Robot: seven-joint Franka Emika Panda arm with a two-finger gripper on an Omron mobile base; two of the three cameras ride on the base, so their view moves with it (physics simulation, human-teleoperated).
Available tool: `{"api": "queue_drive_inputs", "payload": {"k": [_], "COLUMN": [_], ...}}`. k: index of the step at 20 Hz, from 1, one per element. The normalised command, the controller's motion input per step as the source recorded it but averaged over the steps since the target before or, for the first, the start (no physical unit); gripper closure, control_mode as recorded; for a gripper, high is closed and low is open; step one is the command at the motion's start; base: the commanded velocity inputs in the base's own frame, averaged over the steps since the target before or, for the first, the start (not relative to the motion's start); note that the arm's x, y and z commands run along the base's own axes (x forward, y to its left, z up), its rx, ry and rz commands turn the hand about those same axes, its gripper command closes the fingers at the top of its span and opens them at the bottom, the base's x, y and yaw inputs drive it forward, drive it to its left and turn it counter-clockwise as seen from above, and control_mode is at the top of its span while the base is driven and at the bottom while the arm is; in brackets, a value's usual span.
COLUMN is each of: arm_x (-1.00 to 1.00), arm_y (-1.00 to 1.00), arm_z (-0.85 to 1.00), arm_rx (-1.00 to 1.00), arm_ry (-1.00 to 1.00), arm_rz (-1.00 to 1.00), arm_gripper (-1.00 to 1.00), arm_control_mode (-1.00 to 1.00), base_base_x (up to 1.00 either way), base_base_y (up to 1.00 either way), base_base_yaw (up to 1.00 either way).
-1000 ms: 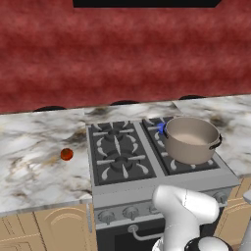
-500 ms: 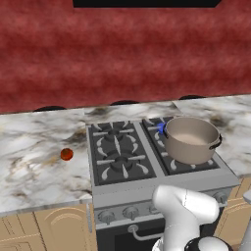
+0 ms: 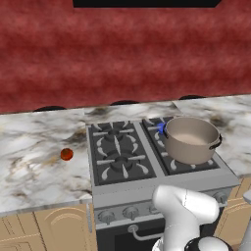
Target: Turn on the burner for the pot on the stove. Wait thirty seconds for the pot to heat up. Then add the tomato to the pot.
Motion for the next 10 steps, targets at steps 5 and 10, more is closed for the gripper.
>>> {"api": "queue_drive_inputs", "payload": {"k": [5,10], "arm_x": [0.0,0.0], "arm_y": [0.0,0.0], "arm_z": [0.0,0.0], "arm_rx": [0.0,0.0], "arm_ry": [0.0,0.0], "arm_rz": [0.0,0.0], "arm_gripper": [1.0,1.0], "arm_control_mode": [-1.0,-1.0], "base_base_x": [0.0,0.0], "base_base_y": [0.0,0.0], "base_base_yaw": [0.0,0.0]}}
